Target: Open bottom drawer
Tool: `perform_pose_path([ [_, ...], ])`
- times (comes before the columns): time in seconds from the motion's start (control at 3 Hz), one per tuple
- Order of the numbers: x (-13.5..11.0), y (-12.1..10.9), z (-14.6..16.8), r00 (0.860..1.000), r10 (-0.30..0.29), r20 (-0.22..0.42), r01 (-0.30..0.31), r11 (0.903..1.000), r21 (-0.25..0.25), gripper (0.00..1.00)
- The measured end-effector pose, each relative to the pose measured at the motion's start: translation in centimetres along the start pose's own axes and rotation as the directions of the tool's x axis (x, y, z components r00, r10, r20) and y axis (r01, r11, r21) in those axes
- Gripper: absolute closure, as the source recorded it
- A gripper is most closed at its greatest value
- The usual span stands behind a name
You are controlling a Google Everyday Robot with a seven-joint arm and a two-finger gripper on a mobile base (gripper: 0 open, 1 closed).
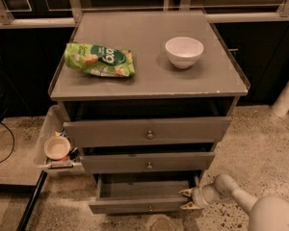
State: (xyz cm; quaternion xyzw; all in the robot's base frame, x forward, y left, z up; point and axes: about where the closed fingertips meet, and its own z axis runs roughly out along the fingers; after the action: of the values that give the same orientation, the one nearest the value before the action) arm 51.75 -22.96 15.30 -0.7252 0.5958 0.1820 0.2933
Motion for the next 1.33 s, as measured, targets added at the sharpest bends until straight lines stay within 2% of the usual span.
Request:
perform_pose_path([
  [0.33, -1.04, 1.37, -0.85, 1.0, -0.028, -0.012, 0.027, 0.9995, -0.017, 0.85],
  [0.67, -1.06, 1.34, -0.89, 1.0, -0.028, -0.012, 0.027, 0.9995, -0.017, 1.0],
  [1.0, -1.06, 1.34, -0.88, 1.0, -0.028, -0.012, 0.027, 0.9995, -0.017, 0.82],
  [1.33, -1.06, 1.34, -0.88, 1.0, -0.028, -0.012, 0.027, 0.9995, -0.017, 0.58],
])
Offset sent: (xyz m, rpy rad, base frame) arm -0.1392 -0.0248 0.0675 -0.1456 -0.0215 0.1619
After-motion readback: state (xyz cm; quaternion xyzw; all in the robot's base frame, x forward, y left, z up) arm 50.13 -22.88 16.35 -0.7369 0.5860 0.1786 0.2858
